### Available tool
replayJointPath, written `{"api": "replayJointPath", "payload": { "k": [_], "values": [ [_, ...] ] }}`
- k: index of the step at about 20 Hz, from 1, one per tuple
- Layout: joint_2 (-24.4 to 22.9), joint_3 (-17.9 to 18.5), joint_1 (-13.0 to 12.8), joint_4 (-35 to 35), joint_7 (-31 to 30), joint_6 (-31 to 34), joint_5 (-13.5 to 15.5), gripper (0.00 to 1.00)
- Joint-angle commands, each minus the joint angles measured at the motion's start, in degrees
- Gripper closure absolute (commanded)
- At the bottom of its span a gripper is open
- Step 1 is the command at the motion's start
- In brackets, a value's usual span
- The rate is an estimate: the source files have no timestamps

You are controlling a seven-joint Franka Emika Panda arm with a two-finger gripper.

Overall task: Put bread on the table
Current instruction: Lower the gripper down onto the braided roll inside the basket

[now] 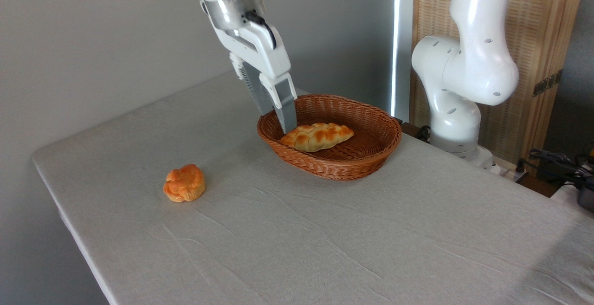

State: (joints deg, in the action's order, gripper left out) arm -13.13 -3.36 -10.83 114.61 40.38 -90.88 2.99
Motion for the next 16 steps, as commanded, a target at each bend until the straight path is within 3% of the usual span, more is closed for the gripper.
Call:
{"api": "replayJointPath", "payload": {
  "k": [1,5,8,12,16],
  "values": [
    [-7.2,0.9,-2.3,10.6,6.7,-0.4,1.1,0.0],
    [-9.3,0.9,-4.4,16.6,8.7,-0.9,0.8,0.0],
    [-11.3,0.9,-4.8,21.0,16.6,-1.8,0.6,0.0],
    [-12.0,0.8,-5.2,23.7,21.1,-5.5,1.4,0.0],
    [-11.5,1.2,-6.0,24.7,23.8,-8.9,6.6,0.0]
  ]
}}
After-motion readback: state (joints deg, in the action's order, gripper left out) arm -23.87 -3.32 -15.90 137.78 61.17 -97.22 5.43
